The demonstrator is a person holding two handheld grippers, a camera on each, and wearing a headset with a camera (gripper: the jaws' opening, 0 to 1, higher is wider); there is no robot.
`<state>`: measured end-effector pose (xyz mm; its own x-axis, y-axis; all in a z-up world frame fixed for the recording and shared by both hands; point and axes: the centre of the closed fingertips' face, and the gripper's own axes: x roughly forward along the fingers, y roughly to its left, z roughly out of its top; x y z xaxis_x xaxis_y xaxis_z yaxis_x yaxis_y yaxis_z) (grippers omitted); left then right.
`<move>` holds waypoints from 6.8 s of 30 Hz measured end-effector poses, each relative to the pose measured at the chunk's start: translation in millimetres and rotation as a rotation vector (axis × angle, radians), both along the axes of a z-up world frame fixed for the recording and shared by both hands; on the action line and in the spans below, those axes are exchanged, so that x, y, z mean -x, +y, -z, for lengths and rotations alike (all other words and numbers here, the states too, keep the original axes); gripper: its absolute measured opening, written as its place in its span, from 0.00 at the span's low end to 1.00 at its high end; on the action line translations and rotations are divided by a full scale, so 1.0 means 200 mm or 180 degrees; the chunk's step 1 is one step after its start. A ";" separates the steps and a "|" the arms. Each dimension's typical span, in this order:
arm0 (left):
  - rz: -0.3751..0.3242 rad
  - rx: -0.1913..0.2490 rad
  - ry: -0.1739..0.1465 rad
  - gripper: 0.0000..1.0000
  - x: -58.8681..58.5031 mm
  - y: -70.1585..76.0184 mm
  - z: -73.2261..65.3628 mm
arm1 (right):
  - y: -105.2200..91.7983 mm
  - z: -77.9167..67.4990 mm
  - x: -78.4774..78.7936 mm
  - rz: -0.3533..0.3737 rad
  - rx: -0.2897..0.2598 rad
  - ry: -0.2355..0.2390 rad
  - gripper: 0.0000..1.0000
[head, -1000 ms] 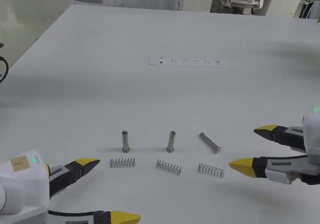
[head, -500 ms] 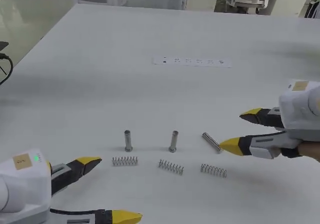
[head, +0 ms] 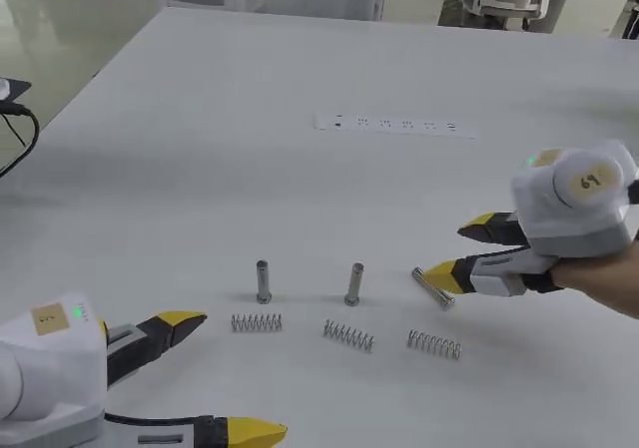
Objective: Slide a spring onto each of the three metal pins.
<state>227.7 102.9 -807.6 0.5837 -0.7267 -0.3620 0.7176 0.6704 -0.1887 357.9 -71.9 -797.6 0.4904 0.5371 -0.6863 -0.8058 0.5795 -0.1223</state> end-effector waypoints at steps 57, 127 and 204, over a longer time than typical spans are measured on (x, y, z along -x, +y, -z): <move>-0.0061 0.0019 0.0024 0.83 0.00 0.03 0.02 | 0.03 0.27 -0.08 0.0377 0.0492 0.0629 0.07; 0.0014 0.0003 -0.0097 0.82 0.01 0.02 -0.04 | 0.04 0.06 0.02 0.0615 0.0155 0.0453 0.06; 0.0050 -0.0004 -0.0104 0.81 0.02 0.01 -0.05 | -0.08 0.08 0.13 0.0542 0.0147 0.0451 0.17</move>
<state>223.8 103.9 -797.9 0.5840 -0.7354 -0.3438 0.7337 0.6593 -0.1641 332.7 -87.1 -813.2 0.4683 0.4213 -0.7766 -0.7079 0.7050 -0.0444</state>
